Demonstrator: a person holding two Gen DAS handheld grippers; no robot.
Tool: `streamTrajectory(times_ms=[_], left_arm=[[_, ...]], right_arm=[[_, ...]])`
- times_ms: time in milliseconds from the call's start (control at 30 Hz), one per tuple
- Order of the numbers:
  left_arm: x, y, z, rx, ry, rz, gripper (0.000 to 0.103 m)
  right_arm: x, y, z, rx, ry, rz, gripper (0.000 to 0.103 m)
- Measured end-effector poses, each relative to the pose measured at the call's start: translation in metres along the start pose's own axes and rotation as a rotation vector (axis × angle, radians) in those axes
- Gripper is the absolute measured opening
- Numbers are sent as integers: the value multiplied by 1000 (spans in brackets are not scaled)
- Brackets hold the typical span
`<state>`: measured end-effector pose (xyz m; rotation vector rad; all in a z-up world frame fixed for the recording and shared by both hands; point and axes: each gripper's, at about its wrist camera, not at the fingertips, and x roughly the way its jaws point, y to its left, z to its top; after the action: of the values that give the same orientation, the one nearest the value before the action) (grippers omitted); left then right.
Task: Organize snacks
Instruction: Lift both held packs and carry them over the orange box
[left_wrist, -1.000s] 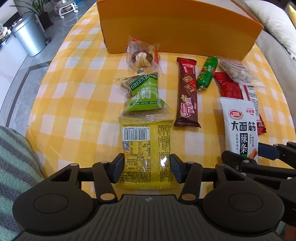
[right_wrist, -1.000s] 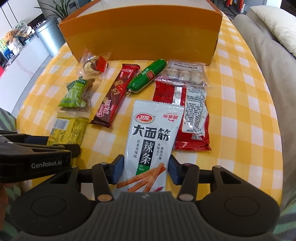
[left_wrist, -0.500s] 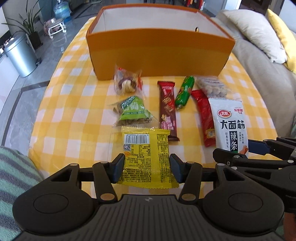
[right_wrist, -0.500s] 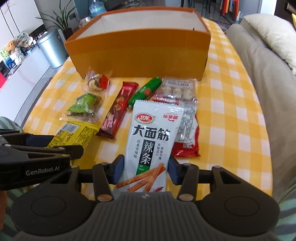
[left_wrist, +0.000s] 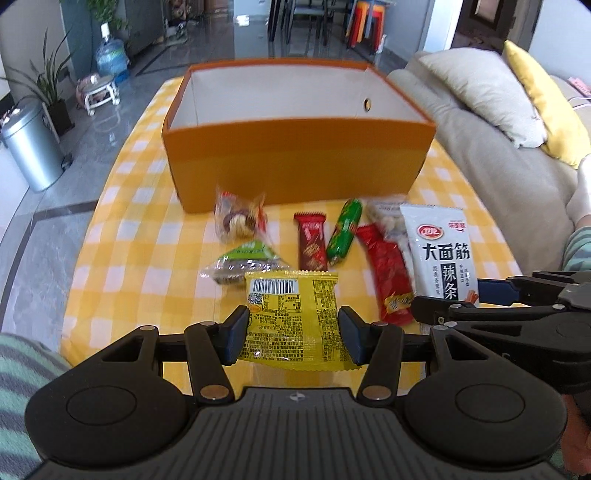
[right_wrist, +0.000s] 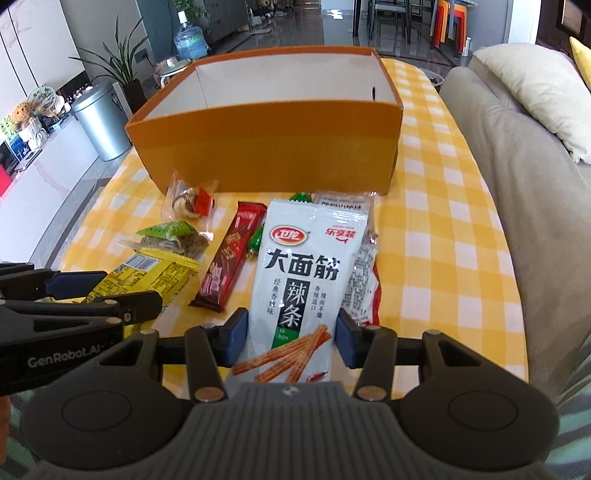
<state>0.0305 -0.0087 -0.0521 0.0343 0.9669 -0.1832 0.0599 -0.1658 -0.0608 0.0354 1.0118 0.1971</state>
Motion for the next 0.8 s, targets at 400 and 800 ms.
streamTrajectory(times_ms=[400, 800], left_arm=[[-20, -2, 20, 57, -117, -34, 60], [-28, 13, 85, 83, -225, -40, 60]], right_arm=[[-10, -8, 16, 9, -34, 18, 47], [-19, -8, 83, -21, -81, 77, 47]])
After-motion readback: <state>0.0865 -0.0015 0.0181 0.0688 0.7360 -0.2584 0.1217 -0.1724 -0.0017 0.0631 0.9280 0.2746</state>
